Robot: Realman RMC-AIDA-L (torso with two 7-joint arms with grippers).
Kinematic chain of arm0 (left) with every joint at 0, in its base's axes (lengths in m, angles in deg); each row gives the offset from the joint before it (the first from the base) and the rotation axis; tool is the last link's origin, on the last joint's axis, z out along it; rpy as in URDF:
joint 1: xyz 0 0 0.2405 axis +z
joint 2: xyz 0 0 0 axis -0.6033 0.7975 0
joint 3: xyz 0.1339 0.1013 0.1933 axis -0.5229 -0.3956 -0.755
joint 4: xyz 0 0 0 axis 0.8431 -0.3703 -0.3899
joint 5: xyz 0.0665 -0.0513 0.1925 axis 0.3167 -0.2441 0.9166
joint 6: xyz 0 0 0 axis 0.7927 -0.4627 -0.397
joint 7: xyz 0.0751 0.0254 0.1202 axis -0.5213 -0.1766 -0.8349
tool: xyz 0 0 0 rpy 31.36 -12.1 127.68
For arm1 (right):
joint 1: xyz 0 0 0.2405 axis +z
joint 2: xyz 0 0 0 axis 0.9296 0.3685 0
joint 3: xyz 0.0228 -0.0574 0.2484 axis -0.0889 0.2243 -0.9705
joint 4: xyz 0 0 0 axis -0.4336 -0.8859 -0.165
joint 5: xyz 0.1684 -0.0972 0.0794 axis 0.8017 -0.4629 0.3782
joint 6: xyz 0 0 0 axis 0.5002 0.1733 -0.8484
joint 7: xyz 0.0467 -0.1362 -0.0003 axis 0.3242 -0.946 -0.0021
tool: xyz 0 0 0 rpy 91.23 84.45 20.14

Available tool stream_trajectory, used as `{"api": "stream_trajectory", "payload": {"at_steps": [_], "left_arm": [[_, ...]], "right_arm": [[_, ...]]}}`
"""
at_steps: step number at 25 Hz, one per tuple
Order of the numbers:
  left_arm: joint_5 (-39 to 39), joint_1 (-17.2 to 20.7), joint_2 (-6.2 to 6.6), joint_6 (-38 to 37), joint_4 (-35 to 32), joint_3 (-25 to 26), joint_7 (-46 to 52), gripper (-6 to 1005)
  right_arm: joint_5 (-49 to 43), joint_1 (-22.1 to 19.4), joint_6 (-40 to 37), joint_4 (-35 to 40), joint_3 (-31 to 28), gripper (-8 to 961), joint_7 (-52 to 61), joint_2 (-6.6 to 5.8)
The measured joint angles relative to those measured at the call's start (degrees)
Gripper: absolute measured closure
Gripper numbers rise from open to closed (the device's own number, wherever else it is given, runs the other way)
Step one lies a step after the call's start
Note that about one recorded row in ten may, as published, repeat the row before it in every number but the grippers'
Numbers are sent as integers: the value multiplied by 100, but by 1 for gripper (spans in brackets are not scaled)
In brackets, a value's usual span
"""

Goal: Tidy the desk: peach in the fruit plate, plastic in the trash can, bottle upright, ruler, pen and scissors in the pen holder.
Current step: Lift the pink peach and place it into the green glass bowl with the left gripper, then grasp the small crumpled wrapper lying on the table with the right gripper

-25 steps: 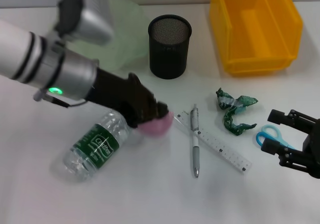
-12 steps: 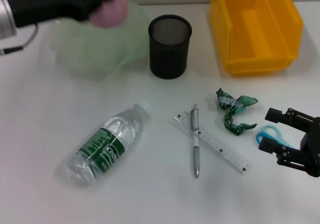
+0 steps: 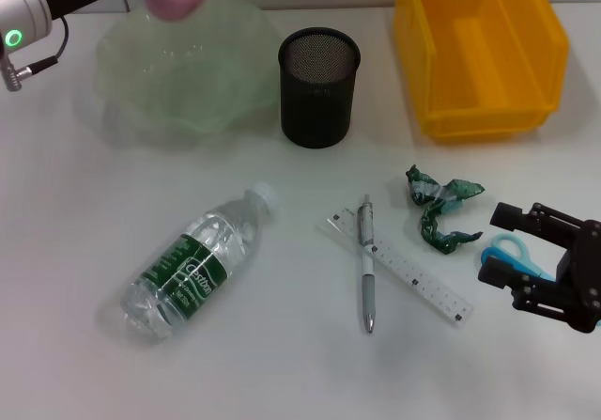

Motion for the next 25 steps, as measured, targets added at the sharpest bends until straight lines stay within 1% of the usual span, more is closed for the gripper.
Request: {"api": "stream_trajectory", "payload": {"at_steps": [4,5,9,12,13,14,16,17,18,19,20,22,23,24,25], "left_arm": [[-85,15,0,72,8,-80,-5,903],[-205,78,4,59,7,-86,-9,901],[-297,184,17,-126,-44,-84,-22,713],[-405,439,69,-962,-155,-73,-142,560],[-405,439,69,-962,-155,-73,-142,508],[-331,616,168,-2067,-207,-101,-220,455],[-331,616,168,-2067,-207,-101,-220,371],[-233,686,212,-2660,-207,-150,-289,328],[-233,686,212,-2660,-207,-150,-289,286],[-87,770,255,-3384,-197,-216,-469,244],[255,894,256,-4259,-178,-296,-841,236],[615,982,200,-4604,-205,-310,-1050,219],[615,982,200,-4604,-205,-310,-1050,211],[882,1019,159,-4694,-210,-312,-1118,203],[947,1022,152,-4703,-207,-318,-1125,203]], "right_arm": [[0,-24,0,0,-5,194,-1,4],[0,-26,1,1,-5,194,-1,4],[7,-14,-9,-7,-7,193,0,2],[36,-5,-54,-8,-30,194,31,-8],[46,0,-81,-5,-54,194,65,-16],[56,8,-174,56,-195,194,200,-42],[57,16,-236,126,-290,194,308,-63],[55,22,-333,269,-399,194,473,-86],[42,26,-429,449,-480,193,685,-106],[27,33,-526,711,-543,193,918,-139],[-4,42,-617,1059,-571,193,1242,-164],[-113,88,-747,1752,-591,193,1961,-218],[-241,130,-800,2216,-593,193,2418,-245],[-387,182,-828,2590,-594,194,2849,-266],[-641,279,-846,3105,-592,194,3392,-276]]}}
